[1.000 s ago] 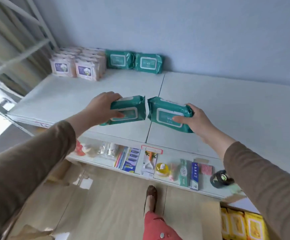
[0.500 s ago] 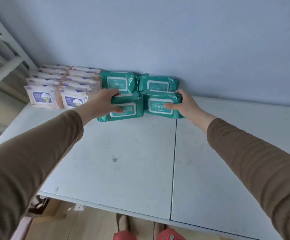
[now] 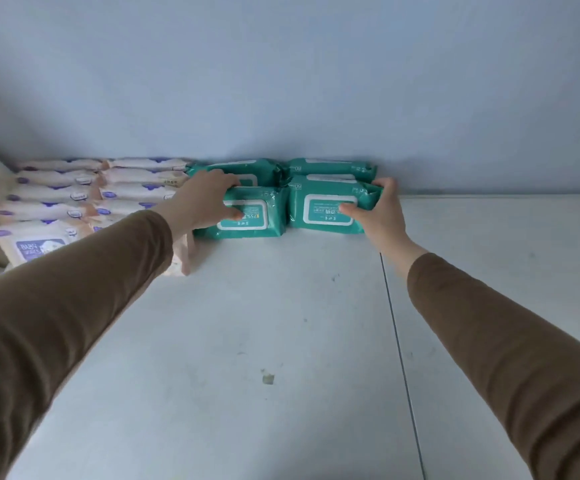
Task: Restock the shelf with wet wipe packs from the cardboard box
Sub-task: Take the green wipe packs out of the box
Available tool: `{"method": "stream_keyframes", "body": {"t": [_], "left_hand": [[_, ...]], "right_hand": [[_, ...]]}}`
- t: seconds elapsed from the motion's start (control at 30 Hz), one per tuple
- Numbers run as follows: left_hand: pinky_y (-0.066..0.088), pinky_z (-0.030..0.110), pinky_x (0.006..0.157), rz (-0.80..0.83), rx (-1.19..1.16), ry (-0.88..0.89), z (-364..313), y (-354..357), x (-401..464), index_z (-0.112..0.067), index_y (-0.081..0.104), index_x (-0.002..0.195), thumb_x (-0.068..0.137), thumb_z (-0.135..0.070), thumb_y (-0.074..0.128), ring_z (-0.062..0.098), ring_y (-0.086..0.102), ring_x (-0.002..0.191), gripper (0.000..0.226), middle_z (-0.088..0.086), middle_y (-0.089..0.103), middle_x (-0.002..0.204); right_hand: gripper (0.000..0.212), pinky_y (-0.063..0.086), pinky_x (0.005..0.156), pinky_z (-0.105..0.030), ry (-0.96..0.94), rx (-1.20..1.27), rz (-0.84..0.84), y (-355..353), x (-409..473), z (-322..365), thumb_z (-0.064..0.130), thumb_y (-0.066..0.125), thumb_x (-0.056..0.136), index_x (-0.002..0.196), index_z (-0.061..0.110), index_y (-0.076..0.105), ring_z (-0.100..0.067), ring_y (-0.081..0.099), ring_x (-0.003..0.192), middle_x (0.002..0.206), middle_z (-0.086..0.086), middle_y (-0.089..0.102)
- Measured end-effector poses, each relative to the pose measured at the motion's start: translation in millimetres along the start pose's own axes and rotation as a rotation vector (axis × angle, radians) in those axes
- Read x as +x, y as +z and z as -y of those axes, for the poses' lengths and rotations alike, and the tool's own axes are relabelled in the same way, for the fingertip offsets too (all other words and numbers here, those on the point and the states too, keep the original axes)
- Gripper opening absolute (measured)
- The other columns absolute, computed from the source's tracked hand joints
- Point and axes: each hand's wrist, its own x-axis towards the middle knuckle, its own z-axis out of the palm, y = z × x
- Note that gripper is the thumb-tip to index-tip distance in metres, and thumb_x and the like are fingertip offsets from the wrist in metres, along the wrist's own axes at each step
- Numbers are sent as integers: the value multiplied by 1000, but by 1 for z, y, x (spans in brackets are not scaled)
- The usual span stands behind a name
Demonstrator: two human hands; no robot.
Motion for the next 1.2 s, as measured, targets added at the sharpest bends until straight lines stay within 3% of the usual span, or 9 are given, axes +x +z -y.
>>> {"method": "stream_keyframes", "body": {"t": [0.1,0.3,0.4,0.53,0.67,0.83,1.2], "left_hand": [[46,45,92,-51,-8,4,2,4,0,-17,50,123,74,-50,77,28,49,111,66,6,48,119],[45,45,90,-71,9,-41,-1,11,7,-12,53,115,81,-49,71,32,48,115,53,9,54,114],[46,49,93,-89,23,-57,-6,12,1,-10,52,119,82,-48,69,34,47,117,56,12,53,116],[46,50,90,-231,108,-36,-22,17,-16,-8,48,125,81,-41,72,37,44,114,60,15,47,123],[40,47,99,-341,120,57,-56,23,-36,-11,46,129,78,-28,75,36,42,118,61,13,45,132],[39,44,104,-308,19,192,-138,44,-68,-13,49,131,84,-32,69,30,40,124,55,6,48,133],[48,40,89,-108,-157,408,-420,125,-215,-20,54,131,88,-34,66,24,43,121,47,-1,52,129]], "right_hand": [[65,57,88,-33,44,2,37,4,-2,1,29,86,74,120,18,41,-12,65,101,114,6,62],[69,51,82,-33,48,-206,12,5,3,16,33,87,72,118,13,40,-19,64,93,108,4,61],[78,52,90,-39,88,-176,-94,8,-5,16,38,90,66,119,14,38,-24,63,103,114,-1,61],[89,44,101,-43,97,-272,-183,3,-24,21,40,87,69,135,13,33,-31,46,125,135,-10,48],[75,42,97,-41,31,-414,-124,-19,-51,14,34,79,76,136,12,39,-32,44,125,135,-11,48],[51,41,101,-41,-30,-494,-28,-85,-117,-16,32,68,86,131,16,51,-27,44,125,131,-7,53],[36,42,99,-42,-91,-669,34,-331,-340,-136,31,60,91,125,22,56,-22,46,120,130,3,55]]}}
